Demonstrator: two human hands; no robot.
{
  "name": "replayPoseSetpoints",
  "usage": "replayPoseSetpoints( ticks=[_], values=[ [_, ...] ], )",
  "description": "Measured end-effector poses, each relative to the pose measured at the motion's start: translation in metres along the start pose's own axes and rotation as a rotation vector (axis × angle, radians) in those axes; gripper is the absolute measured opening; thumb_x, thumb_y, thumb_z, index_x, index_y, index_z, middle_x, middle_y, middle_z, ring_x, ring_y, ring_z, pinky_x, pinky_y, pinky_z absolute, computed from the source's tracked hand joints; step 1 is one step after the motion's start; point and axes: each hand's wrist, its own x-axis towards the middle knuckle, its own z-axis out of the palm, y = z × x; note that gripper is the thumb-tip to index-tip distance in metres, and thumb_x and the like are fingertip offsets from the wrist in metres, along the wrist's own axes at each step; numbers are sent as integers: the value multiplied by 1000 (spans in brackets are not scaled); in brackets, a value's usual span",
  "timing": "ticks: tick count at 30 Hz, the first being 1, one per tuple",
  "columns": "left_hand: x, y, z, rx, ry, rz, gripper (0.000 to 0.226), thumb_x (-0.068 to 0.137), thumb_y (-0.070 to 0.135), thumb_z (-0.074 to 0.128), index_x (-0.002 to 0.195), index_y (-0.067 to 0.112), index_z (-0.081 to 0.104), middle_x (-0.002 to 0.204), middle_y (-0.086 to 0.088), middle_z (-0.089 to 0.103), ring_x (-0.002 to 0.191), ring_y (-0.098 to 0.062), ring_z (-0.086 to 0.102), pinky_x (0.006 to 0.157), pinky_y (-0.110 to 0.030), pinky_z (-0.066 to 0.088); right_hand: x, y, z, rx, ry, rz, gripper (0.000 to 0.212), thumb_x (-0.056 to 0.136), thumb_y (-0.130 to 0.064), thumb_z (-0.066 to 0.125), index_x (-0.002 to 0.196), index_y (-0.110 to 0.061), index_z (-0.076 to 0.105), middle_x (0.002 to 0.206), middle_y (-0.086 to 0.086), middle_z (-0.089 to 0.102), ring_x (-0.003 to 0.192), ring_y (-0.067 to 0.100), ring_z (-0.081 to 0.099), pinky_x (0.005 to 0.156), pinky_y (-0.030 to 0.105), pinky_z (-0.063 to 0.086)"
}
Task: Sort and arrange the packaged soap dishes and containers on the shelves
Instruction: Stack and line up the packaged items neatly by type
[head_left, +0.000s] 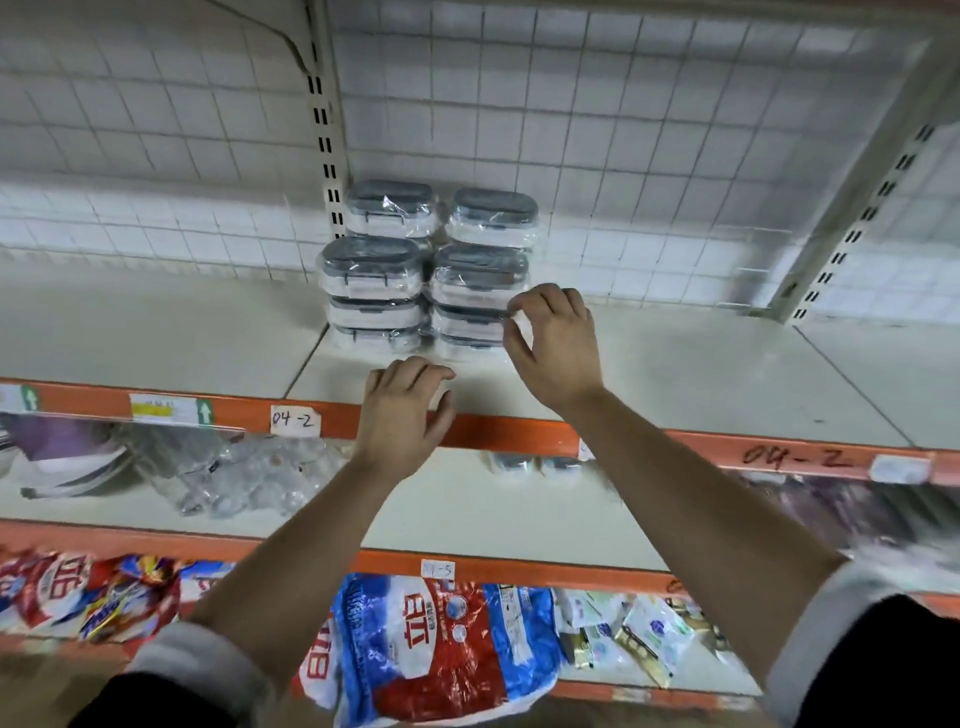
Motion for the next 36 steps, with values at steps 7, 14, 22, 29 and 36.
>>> replayPoseSetpoints(
  ticks=[7,14,22,29,36],
  values=[
    [-42,71,13,-12,-3,51,32,91,32,46,104,13,69,98,-4,63,86,-25,59,77,-37,40,-89,37,-38,23,-46,34,18,91,-17,59,103,-6,67,104,11,64,97,34,54,86,44,45],
    [-110,94,45,-56,-179,23,36,92,33,43,105,11,69,98,-3,63,88,-24,62,78,-37,44,-194,66,-30,54,-153,79,15,89,-12,59,101,-6,67,98,10,63,95,33,54,85,41,46],
    [-144,72,123,-59,-407,-77,33,95,34,45,111,14,66,107,0,63,97,-21,60,84,-37,45,-241,116,35,16,-449,148,24,92,-16,58,113,-6,65,115,9,60,112,29,51,90,40,48],
    [-138,35,219,-52,-441,-111,29,96,27,52,119,13,61,118,-4,59,108,-22,55,94,-36,41,-251,175,116,-25,-513,226,32,92,-18,57,122,-6,60,124,9,56,120,29,45,92,42,47],
    [-103,1,307,-8,-512,-70,50,99,34,46,144,12,43,156,-5,31,144,-21,27,113,-35,25,-247,219,186,-90,-553,311,45,96,-27,52,138,-12,49,145,5,42,138,22,28,98,40,43]
  ],
)
